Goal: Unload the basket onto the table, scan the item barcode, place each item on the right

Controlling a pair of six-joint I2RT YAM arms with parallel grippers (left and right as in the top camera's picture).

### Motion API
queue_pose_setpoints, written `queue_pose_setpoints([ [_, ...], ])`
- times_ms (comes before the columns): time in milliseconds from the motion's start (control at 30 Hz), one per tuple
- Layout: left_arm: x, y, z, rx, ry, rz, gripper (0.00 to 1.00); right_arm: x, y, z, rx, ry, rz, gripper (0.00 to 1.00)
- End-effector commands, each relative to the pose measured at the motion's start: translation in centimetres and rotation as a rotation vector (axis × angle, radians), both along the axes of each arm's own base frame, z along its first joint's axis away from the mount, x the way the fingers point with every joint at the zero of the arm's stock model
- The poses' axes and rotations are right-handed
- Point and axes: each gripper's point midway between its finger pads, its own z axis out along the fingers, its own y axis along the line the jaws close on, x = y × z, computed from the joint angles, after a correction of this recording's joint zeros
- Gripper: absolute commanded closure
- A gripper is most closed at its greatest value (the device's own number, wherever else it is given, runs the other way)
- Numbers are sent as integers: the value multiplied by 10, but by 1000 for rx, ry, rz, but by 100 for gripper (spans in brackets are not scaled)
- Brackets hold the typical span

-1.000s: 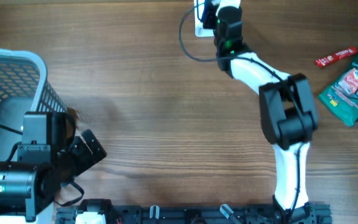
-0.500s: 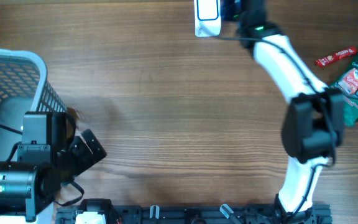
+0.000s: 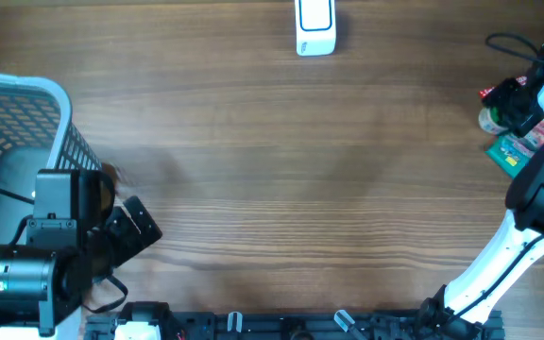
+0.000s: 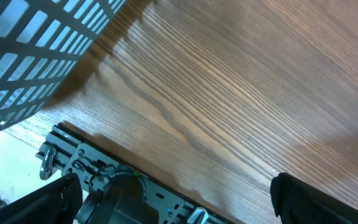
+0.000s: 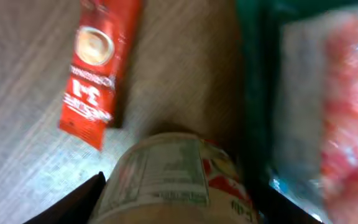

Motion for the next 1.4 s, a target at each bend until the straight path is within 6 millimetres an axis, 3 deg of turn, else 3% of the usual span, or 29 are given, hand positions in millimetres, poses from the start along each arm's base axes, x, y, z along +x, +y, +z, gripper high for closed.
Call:
queue_pose_setpoints([
  [0, 0, -1, 1, -8, -6, 5, 0, 18, 14, 7, 63, -53, 52, 0],
  [67, 0, -1, 1, -8, -6, 5, 0, 37, 8, 67, 33, -147, 59, 0],
  [100, 0, -1, 1, -8, -6, 5, 0, 41, 1, 115, -24, -201, 51, 0],
  [167, 0, -1, 1, -8, -6, 5, 0, 38, 1, 200, -110, -313, 47, 0],
  [200, 0, -1, 1, -8, -6, 5, 0, 33, 7, 226, -119, -358, 57, 1],
  [233, 0, -1, 1, -8, -6, 5, 0, 25, 20, 257, -115, -419, 79, 0],
  [267, 0, -1, 1, -8, -6, 5, 0, 16, 47, 297, -87, -514, 137, 0],
  [367, 0, -1, 1, -8, -6, 5, 0, -12, 114, 367, -81, -660, 296, 0],
  [433, 0, -1, 1, -8, -6, 5, 0, -36, 145, 396, -83, -715, 356, 0],
  [467, 0, -1, 1, -8, -6, 5, 0, -59, 173, 418, -77, -761, 412, 0],
  [533, 0, -1, 1, -7, -6, 5, 0, -93, 208, 442, -65, -817, 491, 0],
  [600, 0, -1, 1, -8, -6, 5, 0, -124, 233, 454, -35, -843, 552, 0],
  [667, 0, -1, 1, -8, -6, 5, 0, -148, 243, 451, -12, -816, 577, 0],
  [833, 0, -1, 1, -7, -6, 5, 0, -199, 245, 402, 75, -566, 561, 0],
  [1200, 0, -1, 1, -8, -6, 5, 0, -191, 230, 386, -34, -489, 595, 0],
  [1367, 0, -1, 1, -8, -6, 5, 0, -177, 229, 309, -27, -303, 704, 0],
])
